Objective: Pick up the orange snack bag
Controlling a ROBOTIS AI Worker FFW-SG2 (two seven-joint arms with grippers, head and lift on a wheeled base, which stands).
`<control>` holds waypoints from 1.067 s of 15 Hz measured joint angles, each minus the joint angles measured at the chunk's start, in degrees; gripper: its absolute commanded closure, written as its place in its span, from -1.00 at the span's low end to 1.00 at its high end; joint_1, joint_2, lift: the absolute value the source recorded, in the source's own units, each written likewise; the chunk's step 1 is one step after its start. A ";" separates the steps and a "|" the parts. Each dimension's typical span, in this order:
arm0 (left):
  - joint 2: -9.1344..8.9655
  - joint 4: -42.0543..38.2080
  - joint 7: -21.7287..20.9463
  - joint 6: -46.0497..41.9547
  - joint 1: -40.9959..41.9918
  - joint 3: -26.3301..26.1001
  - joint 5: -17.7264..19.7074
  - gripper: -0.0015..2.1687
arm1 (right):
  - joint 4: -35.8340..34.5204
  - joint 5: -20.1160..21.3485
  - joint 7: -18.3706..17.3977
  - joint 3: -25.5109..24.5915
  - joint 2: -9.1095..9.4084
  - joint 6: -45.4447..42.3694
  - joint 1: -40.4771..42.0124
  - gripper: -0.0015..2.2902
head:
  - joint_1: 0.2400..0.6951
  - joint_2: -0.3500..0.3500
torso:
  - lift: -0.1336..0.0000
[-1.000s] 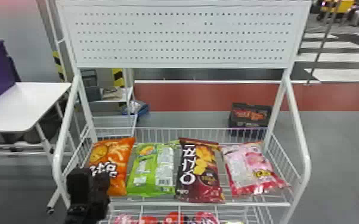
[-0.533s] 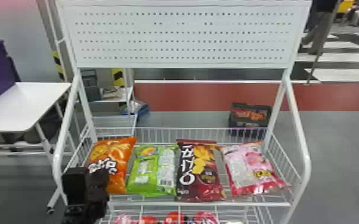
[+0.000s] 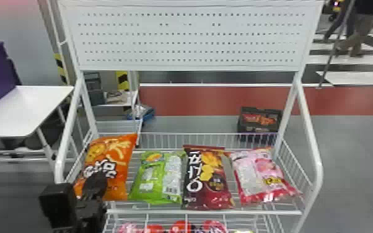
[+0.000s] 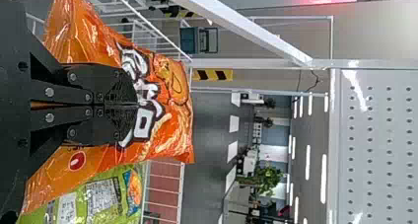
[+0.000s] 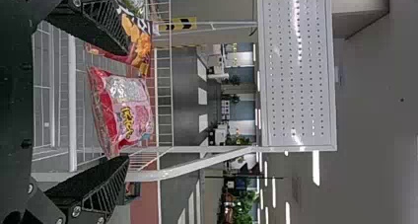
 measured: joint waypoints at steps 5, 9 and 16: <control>0.78 -5.33 -0.67 -8.55 10.25 2.63 0.35 0.25 | -0.03 -0.11 0.00 0.06 -0.09 -0.01 0.01 -0.88 | 0.14 0.00 | 1.00; 1.70 -8.52 -1.63 -17.02 18.36 3.71 0.36 0.25 | 0.43 -0.25 0.00 0.40 -0.09 0.16 -0.54 -0.88 | 0.14 0.00 | 1.00; 2.47 -8.45 -2.12 -28.77 26.37 4.01 -0.67 0.25 | 0.94 -0.26 0.00 0.79 -0.09 0.17 -1.05 -0.88 | 0.14 0.00 | 1.00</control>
